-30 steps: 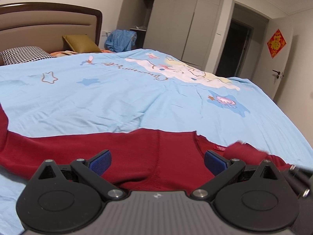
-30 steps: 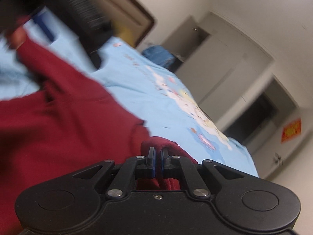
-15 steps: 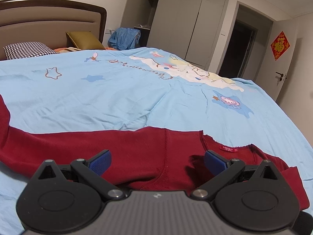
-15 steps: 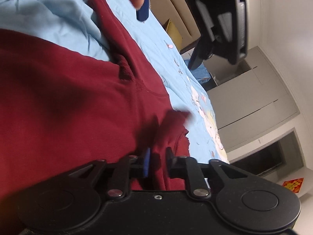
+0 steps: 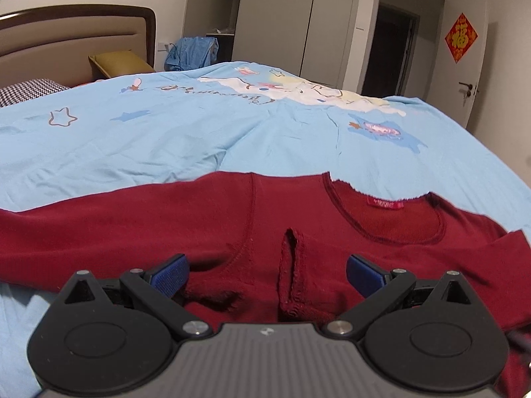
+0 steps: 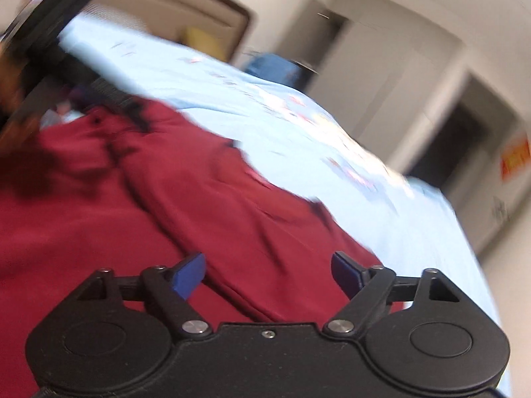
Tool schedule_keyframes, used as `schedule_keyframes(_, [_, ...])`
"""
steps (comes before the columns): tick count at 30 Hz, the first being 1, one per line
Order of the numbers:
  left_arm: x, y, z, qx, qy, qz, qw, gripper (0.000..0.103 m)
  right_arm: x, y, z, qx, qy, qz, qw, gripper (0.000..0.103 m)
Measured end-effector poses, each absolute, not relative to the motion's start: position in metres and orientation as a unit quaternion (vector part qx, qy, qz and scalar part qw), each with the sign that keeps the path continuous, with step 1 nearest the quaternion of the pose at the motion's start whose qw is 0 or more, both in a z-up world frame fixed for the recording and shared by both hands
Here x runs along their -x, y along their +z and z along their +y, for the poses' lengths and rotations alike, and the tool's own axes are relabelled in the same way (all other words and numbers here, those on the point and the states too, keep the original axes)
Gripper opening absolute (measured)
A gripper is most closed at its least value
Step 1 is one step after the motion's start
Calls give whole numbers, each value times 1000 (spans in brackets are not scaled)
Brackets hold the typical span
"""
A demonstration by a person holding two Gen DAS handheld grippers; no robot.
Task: Fold small clothes
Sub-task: 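Lift the cuff and fold the sleeve across the sweater body with the right gripper, then release the folded sleeve and withdraw the right gripper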
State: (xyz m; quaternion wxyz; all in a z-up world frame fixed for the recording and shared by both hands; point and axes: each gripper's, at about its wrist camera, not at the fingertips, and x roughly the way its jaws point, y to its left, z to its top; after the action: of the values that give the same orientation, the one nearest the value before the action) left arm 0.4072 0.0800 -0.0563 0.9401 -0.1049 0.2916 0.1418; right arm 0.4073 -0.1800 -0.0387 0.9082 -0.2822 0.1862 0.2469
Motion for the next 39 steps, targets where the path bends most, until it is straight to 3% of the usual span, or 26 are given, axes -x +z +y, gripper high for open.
schedule_keyframes(4, [-408,-71,67,65,153,296,941,103,-438,-26,-232,155,199,229,940,97])
schedule_keyframes(11, [-409,-82,57,33,161,307,937,103,-505,-26,-308,-81,135,303,940,93])
schedule_keyframes(17, [-409,-83,55,25,164,307,937,103,-543,-40,-325,-161,125,328,922,52])
schedule_keyframes(21, [-410,-79,56,26,159,308,938,103,-554,-45,-326,-171,111,338,919,12])
schedule_keyframes(23, [-411,-77,57,29,154,307,939,103,-551,-41,-326,-150,106,327,927,7])
schedule_keyframes(29, [-420,-80,50,12,154,320,935,103,-550,-46,-329,-95,80,318,940,7])
schedule_keyframes(35, [-418,-84,54,24,150,319,935,103,-525,-40,-336,-82,75,301,947,31])
schedule_keyframes(39, [-419,-85,54,22,151,319,936,103,-481,-31,-336,-6,81,289,954,54])
